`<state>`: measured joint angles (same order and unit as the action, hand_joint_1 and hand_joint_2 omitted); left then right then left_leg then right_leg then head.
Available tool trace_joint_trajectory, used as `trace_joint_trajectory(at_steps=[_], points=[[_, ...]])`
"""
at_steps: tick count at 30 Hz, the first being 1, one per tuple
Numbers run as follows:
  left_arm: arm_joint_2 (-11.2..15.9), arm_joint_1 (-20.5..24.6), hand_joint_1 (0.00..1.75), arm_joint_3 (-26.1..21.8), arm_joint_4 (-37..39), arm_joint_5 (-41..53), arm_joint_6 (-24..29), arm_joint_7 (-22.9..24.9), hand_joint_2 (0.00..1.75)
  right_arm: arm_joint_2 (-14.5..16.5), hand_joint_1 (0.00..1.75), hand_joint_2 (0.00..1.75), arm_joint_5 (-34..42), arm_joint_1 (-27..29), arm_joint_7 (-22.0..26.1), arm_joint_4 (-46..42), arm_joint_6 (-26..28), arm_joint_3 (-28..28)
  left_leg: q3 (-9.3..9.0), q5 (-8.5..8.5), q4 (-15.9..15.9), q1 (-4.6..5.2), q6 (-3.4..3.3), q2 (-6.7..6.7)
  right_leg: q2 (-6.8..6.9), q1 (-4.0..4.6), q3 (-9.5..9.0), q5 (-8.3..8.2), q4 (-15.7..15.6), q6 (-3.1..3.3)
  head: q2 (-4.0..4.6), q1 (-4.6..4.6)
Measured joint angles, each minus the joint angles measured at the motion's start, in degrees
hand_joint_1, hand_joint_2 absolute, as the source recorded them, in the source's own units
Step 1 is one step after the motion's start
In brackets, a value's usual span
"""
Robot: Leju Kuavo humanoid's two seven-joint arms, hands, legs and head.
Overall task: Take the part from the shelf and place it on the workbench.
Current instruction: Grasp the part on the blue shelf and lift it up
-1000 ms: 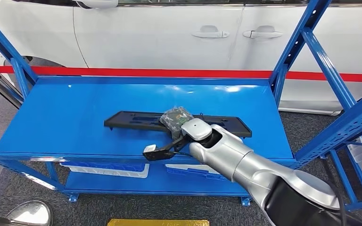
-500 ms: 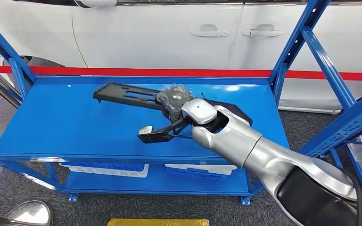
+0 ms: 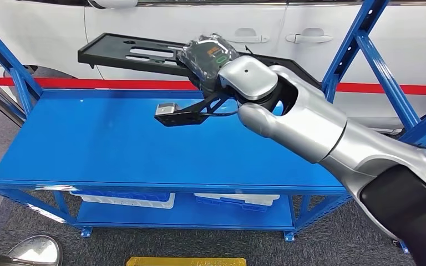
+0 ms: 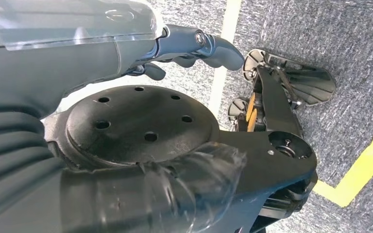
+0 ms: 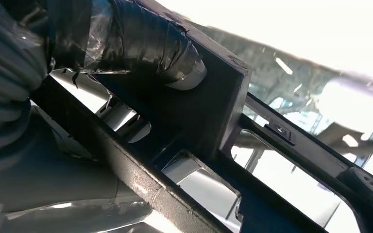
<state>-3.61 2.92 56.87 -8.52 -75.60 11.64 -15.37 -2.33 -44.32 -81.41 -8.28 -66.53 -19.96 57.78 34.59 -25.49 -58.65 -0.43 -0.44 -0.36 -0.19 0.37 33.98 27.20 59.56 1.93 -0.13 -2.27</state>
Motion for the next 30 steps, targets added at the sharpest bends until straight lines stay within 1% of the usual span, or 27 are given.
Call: trace_joint_trajectory(at_steps=[4,12,30], points=[[0.0,0.0,0.0,0.1,0.0,-0.1,0.1,0.1,1.75,-1.4,1.75,1.75,0.2,-3.3,-0.1,-4.8,-1.4,0.1,0.02,0.0,0.0,0.0,0.0,0.0,0.0,0.0,0.02,0.0,0.0,0.0,0.0,0.0],[0.0,0.1,0.0,0.5,0.0,0.0,0.3,0.3,1.75,-2.3,1.75,1.75,-0.2,-5.3,-0.3,-10.9,-1.4,0.8,0.02,0.0,0.0,-0.01,0.0,0.0,0.0,0.01,0.01,0.0,0.0,0.0,0.0,0.0],[0.0,0.3,0.0,1.5,0.0,0.8,0.3,0.4,1.75,-3.0,1.75,1.75,-0.4,-6.0,-0.5,-12.7,-0.7,2.2,0.01,0.0,0.0,-0.01,0.0,0.0,0.01,0.01,0.0,0.0,0.0,0.0,0.0,0.0]])
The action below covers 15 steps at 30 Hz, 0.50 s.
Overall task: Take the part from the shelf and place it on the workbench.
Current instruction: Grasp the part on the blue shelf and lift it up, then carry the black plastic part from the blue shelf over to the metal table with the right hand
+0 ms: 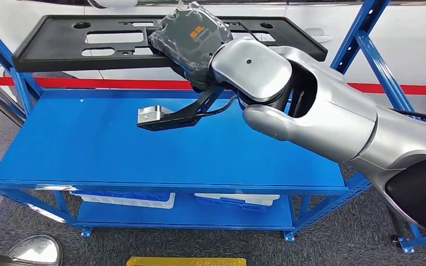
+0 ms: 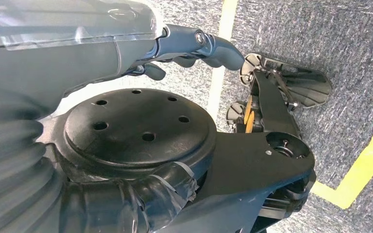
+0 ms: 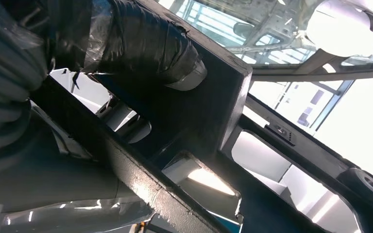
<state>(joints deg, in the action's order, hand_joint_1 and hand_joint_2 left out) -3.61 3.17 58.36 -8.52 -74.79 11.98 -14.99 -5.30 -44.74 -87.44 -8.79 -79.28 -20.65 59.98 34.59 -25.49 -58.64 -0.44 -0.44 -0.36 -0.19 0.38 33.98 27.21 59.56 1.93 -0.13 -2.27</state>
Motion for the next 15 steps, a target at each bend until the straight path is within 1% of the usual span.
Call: trace_joint_trajectory(at_steps=[4,7,9,12,13,14,15], points=[[0.0,0.0,0.0,0.0,0.0,-0.2,0.0,0.0,1.75,-0.3,1.75,1.75,0.0,0.0,0.0,0.0,0.2,0.2,0.0,0.0,0.0,0.0,0.0,0.0,0.0,0.0,0.0,0.0,0.0,0.0,-0.01,0.0],[0.0,0.0,0.0,0.2,0.0,-0.2,0.4,0.0,1.75,-1.7,1.75,1.75,-0.2,0.0,1.5,-1.1,1.8,0.7,0.02,-0.03,-0.1,0.02,-0.03,0.0,0.0,-0.04,0.0,-0.02,0.0,-0.03,-0.01,0.0],[0.0,0.1,0.0,0.4,0.0,0.0,0.5,0.1,1.75,-2.8,1.75,1.75,-1.1,0.1,2.7,-2.2,3.1,1.0,0.09,-0.14,-0.3,0.09,-0.28,-0.01,0.0,-0.15,-0.01,-0.06,-0.1,-0.17,0.0,-0.01],[0.1,0.1,0.0,0.5,0.0,0.0,0.4,0.3,1.75,-3.2,1.75,1.75,-1.8,0.0,2.9,-2.8,3.5,1.3,0.04,0.09,-0.2,0.15,-0.77,0.0,-0.01,-0.21,-0.12,-0.34,-0.3,-0.61,0.0,-0.01],[0.0,0.1,0.0,0.6,0.0,0.0,0.4,0.4,1.75,-3.3,1.75,1.75,-1.9,0.0,2.9,-2.8,3.5,1.4,-0.17,0.47,0.3,-0.03,-0.92,0.11,-0.03,-0.2,-0.18,-0.21,-0.2,-0.81,0.0,-0.02],[0.0,0.1,0.0,0.6,0.0,0.0,0.4,0.6,1.75,-3.5,1.75,1.75,-1.9,-0.2,2.9,-2.9,3.5,1.4,-0.36,0.89,1.0,-0.24,-1.13,0.21,-0.04,-0.17,0.01,0.46,0.3,-1.01,0.0,-0.01],[0.0,0.2,0.0,0.7,0.0,0.0,0.4,0.8,1.75,-3.6,1.75,1.75,-1.9,-0.3,2.9,-2.9,3.5,1.4,-0.52,1.29,1.6,-0.48,-1.31,0.33,-0.06,-0.17,0.59,1.76,1.8,-1.22,0.0,0.0]])
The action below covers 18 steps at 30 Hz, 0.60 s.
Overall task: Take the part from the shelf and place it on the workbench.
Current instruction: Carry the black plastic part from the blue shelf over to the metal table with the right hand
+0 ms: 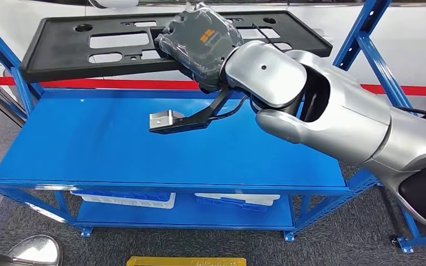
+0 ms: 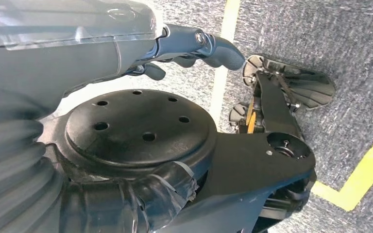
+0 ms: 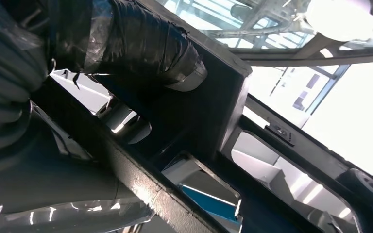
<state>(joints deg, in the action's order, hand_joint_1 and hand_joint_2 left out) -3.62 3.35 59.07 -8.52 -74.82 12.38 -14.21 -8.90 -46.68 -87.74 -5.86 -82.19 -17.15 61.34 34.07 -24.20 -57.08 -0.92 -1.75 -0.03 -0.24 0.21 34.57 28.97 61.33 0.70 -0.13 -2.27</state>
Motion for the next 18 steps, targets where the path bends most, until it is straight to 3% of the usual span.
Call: trace_joint_trajectory(at_steps=[3,4,5,6,8,9,11,14,16,18], points=[[0.0,0.0,0.0,0.1,0.0,0.0,0.1,0.3,1.75,-0.4,1.75,1.75,0.1,-0.1,0.1,-0.1,-0.2,0.2,0.12,0.41,0.4,-0.29,-0.15,0.16,0.0,-0.67,4.03,5.6,10.0,-0.77,-0.01,0.02],[0.0,0.0,0.0,0.2,0.0,0.0,0.1,0.3,1.75,-0.5,1.75,1.75,0.0,0.0,0.2,-0.1,-0.2,0.4,0.23,0.43,0.2,-0.41,-0.1,0.17,0.01,-1.04,4.99,6.28,12.6,-1.12,-0.01,0.02],[0.0,0.1,0.0,0.2,0.0,0.0,0.2,0.3,1.75,-0.6,1.75,1.75,0.0,0.1,0.3,-0.1,-0.2,0.6,0.36,0.44,0.1,-0.6,0.01,0.17,0.04,-1.42,5.09,5.81,13.3,-1.5,0.0,0.02],[0.0,0.1,0.0,0.3,0.0,0.0,0.2,0.3,1.75,-0.7,1.75,1.75,-0.2,0.2,0.3,-0.1,-0.2,0.8,0.54,0.4,-0.2,-0.88,0.24,0.14,0.09,-1.81,4.11,4.29,11.6,-1.9,0.0,0.02],[0.1,0.2,0.0,0.5,0.0,0.0,0.2,0.3,1.75,-1.0,1.75,1.75,-0.4,0.2,0.3,-0.2,-0.2,1.1,1.13,0.17,-1.1,-1.38,1.08,0.04,0.14,-2.49,0.3,0.93,4.3,-2.81,0.0,0.04],[0.1,0.2,0.0,0.6,0.0,0.1,0.2,0.3,1.75,-1.1,1.75,1.75,-0.4,0.2,0.3,-0.2,-0.2,1.1,1.45,0.11,-1.6,-1.48,1.63,-0.06,-0.02,-2.54,-1.06,-0.1,1.5,-2.84,-0.01,0.0],[0.2,0.3,0.0,0.8,0.1,0.3,0.2,0.3,1.75,-1.3,1.75,1.75,-0.1,0.3,0.4,-0.3,-0.2,1.2,1.98,0.37,-2.0,-1.39,2.7,-0.3,-0.4,-2.23,-1.5,-0.27,-0.1,-2.29,-0.01,-0.05],[0.2,0.2,0.0,1.1,0.1,0.4,0.2,0.3,1.75,-1.4,1.75,1.75,0.2,0.3,0.4,-0.3,-0.6,1.2,2.73,0.09,-2.5,-1.56,3.76,-0.29,-0.44,-2.15,-0.4,-1.16,0.0,-0.6,0.0,-0.08],[0.2,0.3,0.0,1.3,0.1,0.5,0.4,0.3,1.75,-1.3,1.75,1.75,0.5,0.3,0.4,-0.3,-1.0,1.3,4.43,-3.61,-6.6,-1.62,3.87,-0.08,-0.32,-2.06,0.47,-2.0,-0.2,0.66,0.0,-0.09],[0.2,0.5,0.0,1.4,0.1,0.5,0.5,0.3,1.75,-1.0,1.75,1.75,0.8,0.4,0.4,-0.2,-1.4,1.6,6.97,-8.47,-14.4,-1.4,3.77,-0.02,-0.22,-1.47,1.55,-2.81,-0.2,1.48,0.0,-0.09]])
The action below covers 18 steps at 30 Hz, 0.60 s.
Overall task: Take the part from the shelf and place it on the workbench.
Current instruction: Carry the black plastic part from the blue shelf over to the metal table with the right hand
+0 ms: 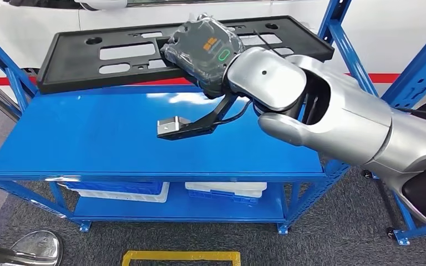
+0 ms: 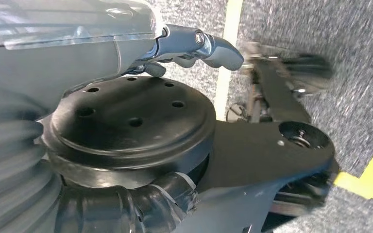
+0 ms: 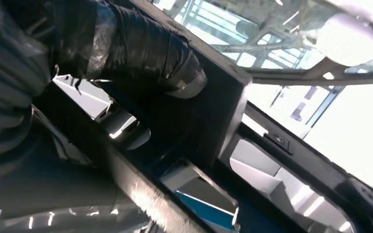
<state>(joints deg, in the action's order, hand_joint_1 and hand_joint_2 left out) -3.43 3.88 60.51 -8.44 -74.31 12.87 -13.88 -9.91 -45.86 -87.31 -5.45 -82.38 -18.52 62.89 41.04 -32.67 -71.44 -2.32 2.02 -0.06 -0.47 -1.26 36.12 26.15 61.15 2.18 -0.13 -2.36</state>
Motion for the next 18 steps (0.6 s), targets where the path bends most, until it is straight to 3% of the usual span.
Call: trace_joint_trajectory(at_steps=[1,2,3,5,7,8,11,12,13,15,16,17,18], points=[[0.0,0.1,0.0,0.1,0.0,0.0,0.0,0.0,1.75,0.1,1.75,1.75,0.1,0.1,0.0,0.0,-0.1,0.2,0.72,-1.36,-3.2,0.17,-0.15,0.0,0.04,0.35,0.55,-0.42,0.0,0.25,0.0,0.0],[0.0,0.2,0.0,0.2,0.0,0.0,0.1,0.1,1.75,0.3,1.75,1.75,0.3,0.2,0.0,0.1,-0.3,0.4,0.54,-1.57,-4.6,0.37,-0.45,0.0,0.07,0.71,1.08,-0.84,0.0,0.41,0.0,0.0],[0.0,0.3,0.0,0.3,0.0,0.0,0.1,0.1,1.75,0.4,1.75,1.75,0.4,0.3,0.0,0.2,-0.5,0.5,-0.73,-0.75,-3.8,0.62,-0.9,-0.01,0.08,1.04,1.56,-1.24,0.1,0.51,0.0,0.0],[0.0,0.3,0.0,0.5,0.0,0.1,0.1,0.2,1.75,0.6,1.75,1.75,1.2,0.3,0.0,0.3,-1.3,0.7,-5.9,1.72,3.2,1.3,-2.29,-0.04,0.08,1.54,2.3,-1.99,0.1,0.58,0.0,0.01],[0.1,0.2,0.0,0.7,0.1,0.3,0.0,0.2,1.75,0.9,1.75,1.75,2.1,0.4,0.0,0.7,-2.3,0.8,-10.25,2.71,10.3,1.98,-3.31,-0.07,0.16,1.74,2.76,-2.78,0.0,0.29,0.0,0.03],[0.2,0.1,0.0,0.8,0.1,0.3,-0.1,0.3,1.75,1.1,1.75,1.75,2.6,0.4,0.0,1.0,-2.7,0.9,-11.1,2.74,12.0,2.29,-3.55,-0.11,0.25,1.63,2.9,-3.22,-0.1,0.01,0.0,0.02],[0.1,0.1,0.0,1.1,0.1,0.3,-0.3,0.2,1.75,2.0,1.75,1.75,3.3,0.7,-0.1,2.2,-3.4,1.3,-10.75,4.44,13.7,2.31,-3.86,-0.04,0.36,1.42,3.3,-3.83,-0.5,-0.98,-0.01,0.01],[0.0,0.1,0.0,1.2,0.1,0.3,-0.3,0.3,1.75,2.1,1.75,1.75,3.4,0.7,-0.1,2.6,-3.5,1.4,-10.41,5.32,14.2,2.11,-4.19,0.11,0.31,1.45,3.65,-2.57,0.2,-1.23,0.0,0.05],[0.0,0.1,0.0,1.2,0.1,0.3,-0.4,0.3,1.75,2.2,1.75,1.75,3.5,0.8,-0.2,3.0,-3.6,1.5,-9.98,6.22,14.7,1.89,-4.46,0.28,0.27,1.44,4.22,-0.31,2.1,-1.49,0.0,0.08],[0.0,0.2,0.0,1.3,0.1,0.3,-0.4,0.5,1.75,2.4,1.75,1.75,3.6,1.0,-0.3,3.6,-3.6,1.8,-8.57,7.57,14.7,1.86,-4.74,0.44,0.25,1.02,5.57,5.18,8.2,-1.99,0.0,0.1],[0.0,0.2,0.0,1.4,0.1,0.3,-0.5,0.6,1.75,2.6,1.75,1.75,3.6,1.3,-0.5,3.9,-3.6,2.0,-7.72,8.12,14.7,1.84,-4.65,0.46,0.27,0.77,5.99,6.77,11.4,-2.28,0.0,0.1],[0.0,0.3,0.0,1.5,0.1,0.2,-0.6,0.8,1.75,2.6,1.75,1.75,3.5,1.6,-0.6,4.2,-3.4,2.2,-6.88,8.65,14.5,1.78,-4.54,0.46,0.29,0.54,5.82,6.99,13.3,-2.55,0.0,0.09],[0.0,0.3,0.0,1.5,0.1,0.1,-0.7,0.9,1.75,2.7,1.75,1.75,3.5,1.9,-0.7,4.5,-3.3,2.4,-6.02,9.13,14.3,1.69,-4.39,0.46,0.32,0.33,4.95,6.14,13.7,-2.78,0.0,0.1]])
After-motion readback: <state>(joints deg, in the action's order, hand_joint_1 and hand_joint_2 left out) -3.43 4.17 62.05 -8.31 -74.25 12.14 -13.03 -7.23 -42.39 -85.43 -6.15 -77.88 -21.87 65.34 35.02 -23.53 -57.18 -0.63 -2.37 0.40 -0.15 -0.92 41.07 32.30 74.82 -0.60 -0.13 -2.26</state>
